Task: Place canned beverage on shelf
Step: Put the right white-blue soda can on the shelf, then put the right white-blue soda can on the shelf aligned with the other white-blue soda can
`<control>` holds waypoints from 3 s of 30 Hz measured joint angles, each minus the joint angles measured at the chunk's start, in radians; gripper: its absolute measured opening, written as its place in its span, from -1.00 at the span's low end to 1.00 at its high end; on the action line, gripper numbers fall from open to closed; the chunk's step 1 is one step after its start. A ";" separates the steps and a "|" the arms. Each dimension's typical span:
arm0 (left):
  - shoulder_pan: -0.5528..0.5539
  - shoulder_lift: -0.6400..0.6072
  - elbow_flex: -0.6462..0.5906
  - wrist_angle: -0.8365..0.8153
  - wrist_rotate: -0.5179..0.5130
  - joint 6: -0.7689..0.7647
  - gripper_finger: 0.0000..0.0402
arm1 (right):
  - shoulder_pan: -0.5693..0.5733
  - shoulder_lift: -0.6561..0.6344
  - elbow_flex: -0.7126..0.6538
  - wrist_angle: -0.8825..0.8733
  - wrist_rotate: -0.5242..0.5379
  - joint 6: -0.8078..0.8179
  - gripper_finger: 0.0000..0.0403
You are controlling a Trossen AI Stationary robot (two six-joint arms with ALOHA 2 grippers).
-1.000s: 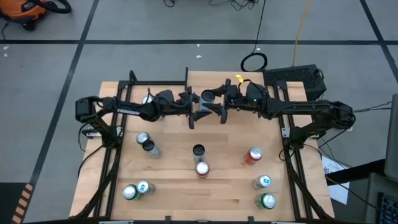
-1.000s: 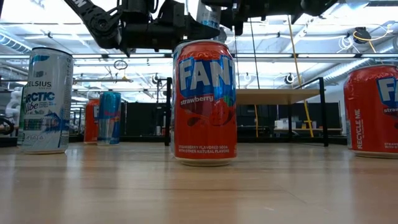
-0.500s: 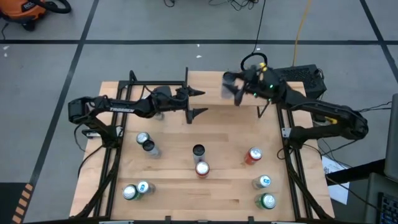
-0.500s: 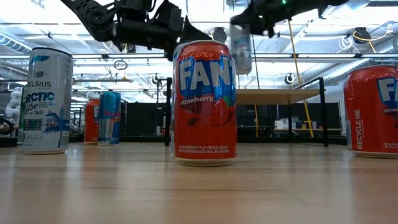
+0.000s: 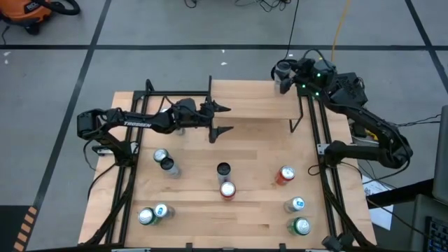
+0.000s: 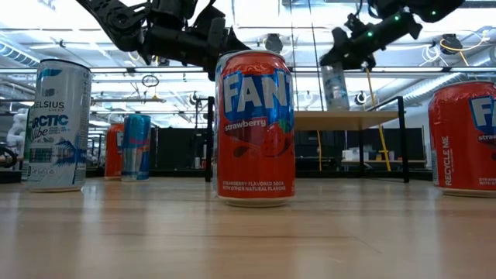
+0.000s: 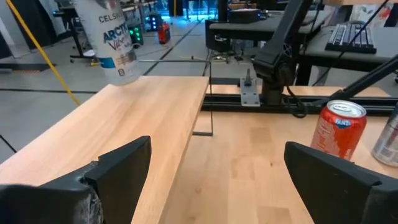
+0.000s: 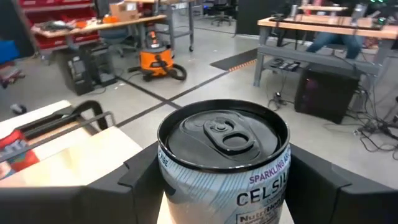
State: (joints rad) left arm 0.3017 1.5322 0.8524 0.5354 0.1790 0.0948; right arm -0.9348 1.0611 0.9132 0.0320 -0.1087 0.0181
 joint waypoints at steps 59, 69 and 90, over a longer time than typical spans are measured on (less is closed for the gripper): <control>-0.495 -0.414 -0.241 -0.345 -0.535 -0.031 0.85 | 0.833 -0.310 -0.333 0.244 0.095 0.023 0.56; -0.520 -0.320 -0.305 -0.266 -0.565 -0.166 0.85 | 1.152 0.023 -0.414 0.550 0.396 0.076 0.56; -0.552 -0.067 -0.304 0.042 -0.571 -0.107 0.85 | 1.210 0.570 -0.200 0.724 0.409 0.172 0.56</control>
State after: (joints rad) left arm -0.2501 1.4655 0.5480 0.5777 -0.3916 -0.0126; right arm 0.2752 1.6309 0.7133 0.7564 0.3007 0.1905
